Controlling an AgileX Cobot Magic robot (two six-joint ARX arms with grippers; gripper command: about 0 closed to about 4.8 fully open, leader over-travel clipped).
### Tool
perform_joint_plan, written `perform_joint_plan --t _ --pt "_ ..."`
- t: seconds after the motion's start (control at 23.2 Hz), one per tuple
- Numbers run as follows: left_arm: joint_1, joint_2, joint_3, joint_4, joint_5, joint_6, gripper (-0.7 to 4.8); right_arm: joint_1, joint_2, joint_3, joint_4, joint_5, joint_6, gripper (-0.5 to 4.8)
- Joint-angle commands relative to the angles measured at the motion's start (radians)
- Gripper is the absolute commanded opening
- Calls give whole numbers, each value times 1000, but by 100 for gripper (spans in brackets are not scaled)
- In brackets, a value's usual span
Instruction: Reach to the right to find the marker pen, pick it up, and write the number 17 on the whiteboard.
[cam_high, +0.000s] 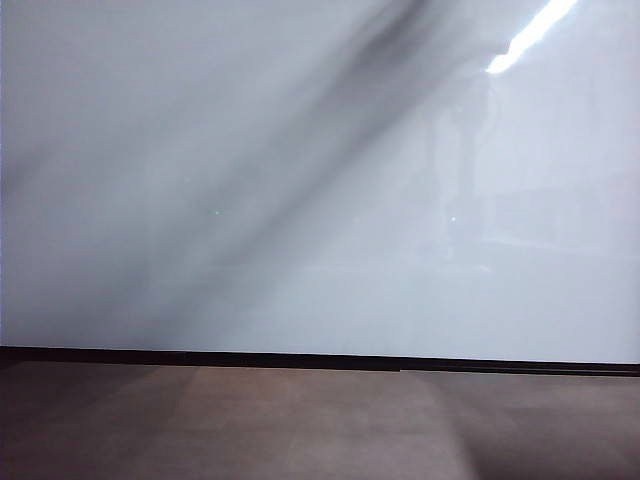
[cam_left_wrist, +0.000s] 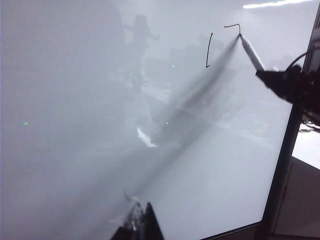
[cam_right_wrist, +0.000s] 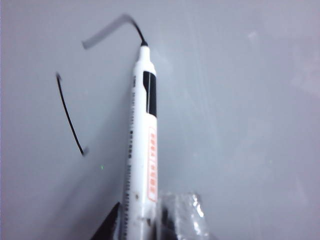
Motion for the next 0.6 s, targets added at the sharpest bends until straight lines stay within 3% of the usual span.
perform_joint_plan --t 0.04,0.6 --pt "1 2 3 5 -3 5 -5 1 4 -28 -31 10 13 -6" --pt "1 2 3 5 -3 4 -5 1 4 -138 -31 8 39 -6"
